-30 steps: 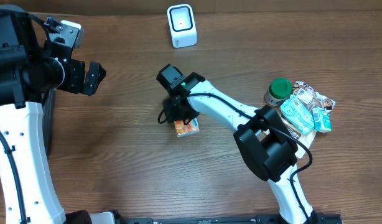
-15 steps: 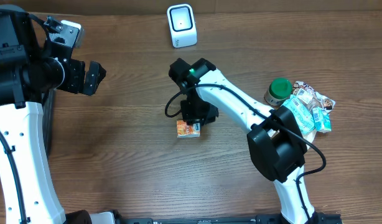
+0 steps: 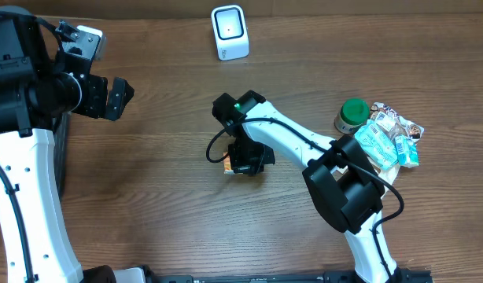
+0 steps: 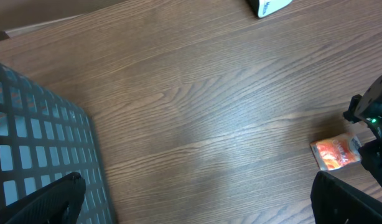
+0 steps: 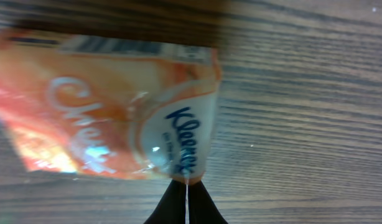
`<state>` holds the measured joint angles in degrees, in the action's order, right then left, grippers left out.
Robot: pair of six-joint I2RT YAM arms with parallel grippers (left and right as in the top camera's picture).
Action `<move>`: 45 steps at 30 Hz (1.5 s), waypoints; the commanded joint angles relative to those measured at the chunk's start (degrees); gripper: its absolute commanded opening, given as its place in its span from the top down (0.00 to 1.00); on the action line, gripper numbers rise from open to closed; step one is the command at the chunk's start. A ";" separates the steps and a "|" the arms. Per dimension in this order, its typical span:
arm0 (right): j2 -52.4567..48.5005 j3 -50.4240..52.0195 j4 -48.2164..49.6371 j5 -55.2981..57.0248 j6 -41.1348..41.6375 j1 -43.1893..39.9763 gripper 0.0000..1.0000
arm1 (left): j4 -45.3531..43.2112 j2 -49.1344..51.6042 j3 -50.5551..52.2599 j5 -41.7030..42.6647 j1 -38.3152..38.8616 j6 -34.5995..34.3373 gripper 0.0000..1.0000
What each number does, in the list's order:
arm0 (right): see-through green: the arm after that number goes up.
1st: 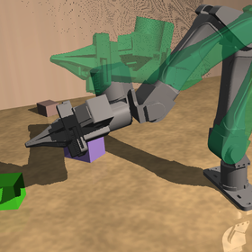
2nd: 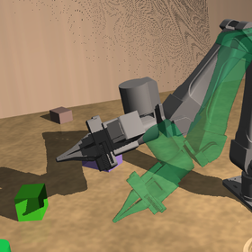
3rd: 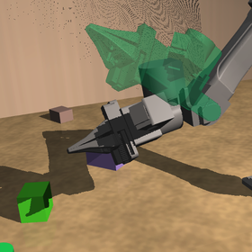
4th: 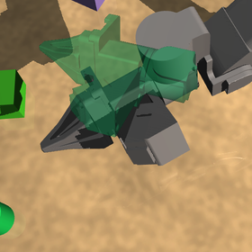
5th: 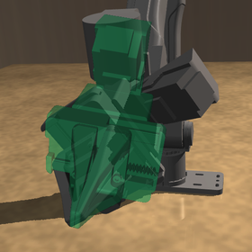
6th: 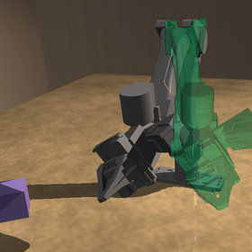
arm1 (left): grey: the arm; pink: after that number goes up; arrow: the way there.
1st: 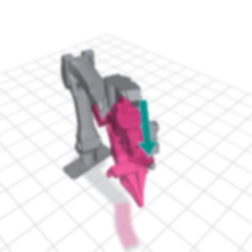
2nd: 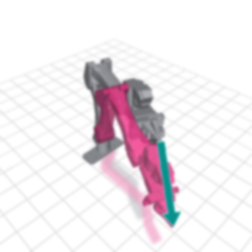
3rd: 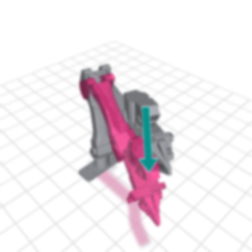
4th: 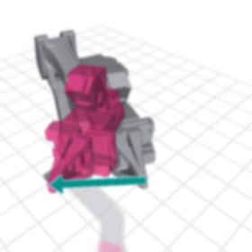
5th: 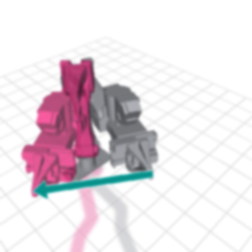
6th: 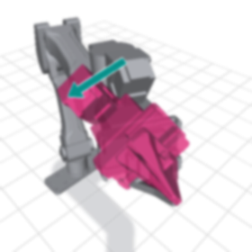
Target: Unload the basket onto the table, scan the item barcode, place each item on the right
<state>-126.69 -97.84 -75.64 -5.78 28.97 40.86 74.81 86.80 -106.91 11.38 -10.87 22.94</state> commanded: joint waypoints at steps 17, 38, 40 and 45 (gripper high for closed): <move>2.01 0.39 31.67 17.38 -23.52 -0.11 0.96 | -0.04 0.09 -0.94 0.20 0.39 1.29 0.00; 7.45 -4.26 18.53 -3.43 -7.41 -5.01 0.87 | -0.04 0.09 -0.94 0.20 0.39 1.29 0.00; 7.48 -4.24 16.15 -6.14 -6.82 -5.86 0.80 | -0.04 0.09 -0.92 0.20 0.39 1.29 0.00; 7.37 -2.60 16.00 -6.38 -6.01 -6.97 0.62 | -0.04 0.09 -0.94 0.20 0.39 1.29 0.00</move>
<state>-120.73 -100.53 -60.60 -10.57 21.43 33.85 74.81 86.80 -106.91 11.38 -10.87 22.94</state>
